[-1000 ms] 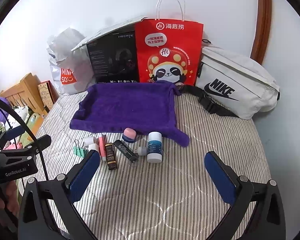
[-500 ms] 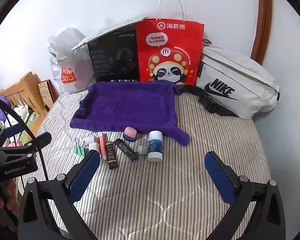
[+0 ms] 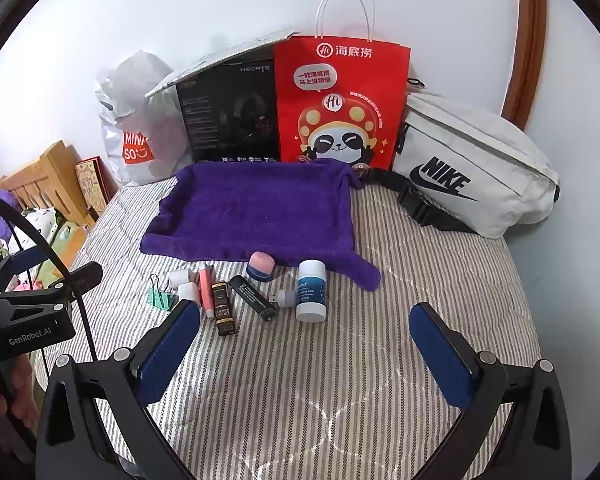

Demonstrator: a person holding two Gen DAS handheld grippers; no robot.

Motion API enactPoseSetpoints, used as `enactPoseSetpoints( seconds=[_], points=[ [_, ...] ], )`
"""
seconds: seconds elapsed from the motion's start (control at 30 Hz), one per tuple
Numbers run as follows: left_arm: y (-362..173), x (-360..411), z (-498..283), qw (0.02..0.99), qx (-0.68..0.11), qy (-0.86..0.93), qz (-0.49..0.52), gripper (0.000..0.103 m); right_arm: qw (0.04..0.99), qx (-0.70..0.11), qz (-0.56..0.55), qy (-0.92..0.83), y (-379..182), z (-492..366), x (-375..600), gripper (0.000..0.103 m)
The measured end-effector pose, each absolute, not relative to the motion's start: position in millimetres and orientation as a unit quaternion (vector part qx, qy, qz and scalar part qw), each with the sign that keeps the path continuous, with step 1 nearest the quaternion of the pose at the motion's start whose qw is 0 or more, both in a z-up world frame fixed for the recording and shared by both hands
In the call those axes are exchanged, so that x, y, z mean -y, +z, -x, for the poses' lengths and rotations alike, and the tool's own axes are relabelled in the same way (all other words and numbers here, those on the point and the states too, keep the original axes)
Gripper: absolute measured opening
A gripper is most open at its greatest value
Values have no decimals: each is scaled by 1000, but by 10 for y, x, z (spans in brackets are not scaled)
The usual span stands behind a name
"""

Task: Organize rigid objects
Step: 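Grasp the mint-green binder clip with the left gripper while the right gripper approaches the deodorant stick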

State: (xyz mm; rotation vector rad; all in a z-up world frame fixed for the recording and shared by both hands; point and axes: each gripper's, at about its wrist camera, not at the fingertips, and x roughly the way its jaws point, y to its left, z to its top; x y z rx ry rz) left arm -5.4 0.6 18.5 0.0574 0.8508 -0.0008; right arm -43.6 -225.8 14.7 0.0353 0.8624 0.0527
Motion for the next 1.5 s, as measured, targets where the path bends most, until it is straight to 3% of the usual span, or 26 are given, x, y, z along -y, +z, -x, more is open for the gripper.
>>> enactPoseSetpoints(
  seconds=[0.37, 1.03, 1.27, 1.33, 1.5],
  points=[
    [-34, -98, -52, 905, -425, -2, -24, 103, 903, -428, -22, 19, 29, 333, 2336, 103],
    [-1222, -281, -494, 876, -481, -17, -16, 100, 875, -483, -30, 17, -582, 97, 2531, 103],
    [-1446, -295, -537, 878, -479, -26, -1, 85, 869, -495, -11, 15, -803, 85, 2549, 101],
    [-1465, -304, -526, 881, -473, -27, 2, 73, 869, -495, -14, 11, -840, 71, 2577, 101],
    [-1460, -322, -533, 890, -455, -31, 3, 59, 872, -488, -40, 18, -883, -13, 2632, 97]
  ],
)
